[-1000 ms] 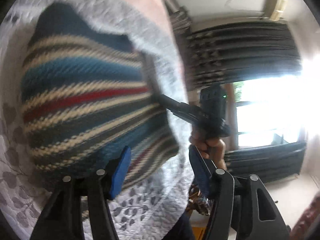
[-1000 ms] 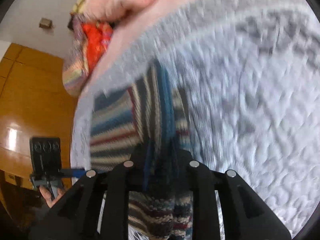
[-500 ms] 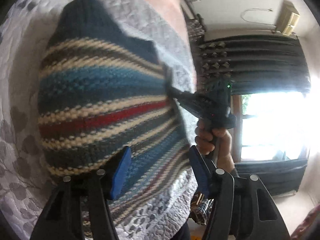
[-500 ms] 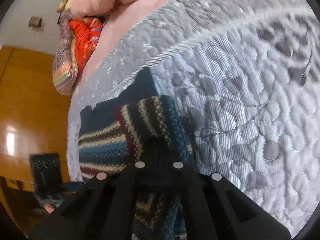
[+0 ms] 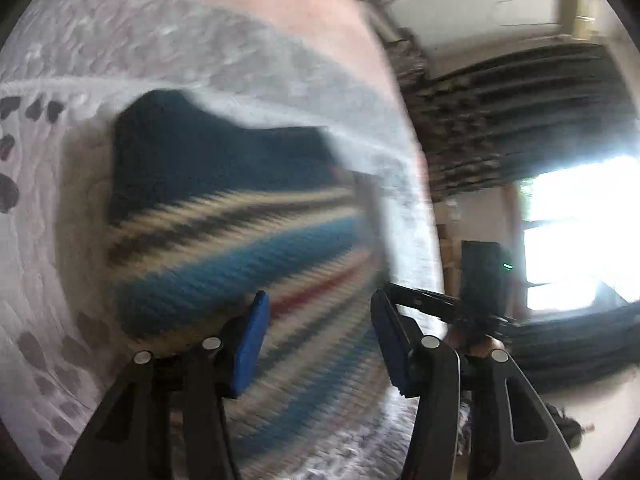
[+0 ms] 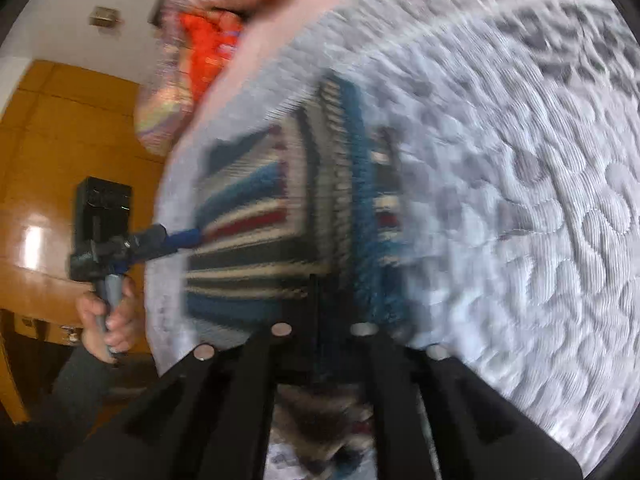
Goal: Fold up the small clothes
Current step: 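Lower the folded striped knit with the right tool and press it flat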
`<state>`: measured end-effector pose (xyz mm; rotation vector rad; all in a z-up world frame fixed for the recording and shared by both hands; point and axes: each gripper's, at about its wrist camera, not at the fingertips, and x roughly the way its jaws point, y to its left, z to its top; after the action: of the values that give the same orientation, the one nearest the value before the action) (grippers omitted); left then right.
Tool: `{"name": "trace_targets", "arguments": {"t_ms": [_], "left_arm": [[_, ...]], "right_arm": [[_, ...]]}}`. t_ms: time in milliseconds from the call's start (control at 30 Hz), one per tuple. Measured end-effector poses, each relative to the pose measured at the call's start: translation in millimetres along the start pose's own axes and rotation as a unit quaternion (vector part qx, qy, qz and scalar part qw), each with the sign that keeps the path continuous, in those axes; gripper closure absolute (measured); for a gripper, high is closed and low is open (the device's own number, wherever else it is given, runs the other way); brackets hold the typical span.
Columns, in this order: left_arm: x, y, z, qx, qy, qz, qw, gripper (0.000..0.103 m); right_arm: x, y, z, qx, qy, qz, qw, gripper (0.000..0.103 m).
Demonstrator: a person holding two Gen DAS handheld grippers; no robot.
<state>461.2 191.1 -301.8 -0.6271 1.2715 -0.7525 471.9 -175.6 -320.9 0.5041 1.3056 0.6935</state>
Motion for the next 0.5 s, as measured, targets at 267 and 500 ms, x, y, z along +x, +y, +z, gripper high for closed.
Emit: {"name": "trace_targets", "arguments": {"t_ms": [267, 500], "left_arm": [[30.6, 4.6, -65.8, 0.034, 0.054, 0.036, 0.9973, 0.058], [-21.9, 1.3, -88.9, 0.023, 0.003, -0.019, 0.9996, 0.017]], "right_arm": [[20.3, -19.8, -24.0, 0.007, 0.036, -0.021, 0.999, 0.103], [-32.3, -26.0, 5.2, 0.046, -0.004, 0.057, 0.997, 0.042]]}}
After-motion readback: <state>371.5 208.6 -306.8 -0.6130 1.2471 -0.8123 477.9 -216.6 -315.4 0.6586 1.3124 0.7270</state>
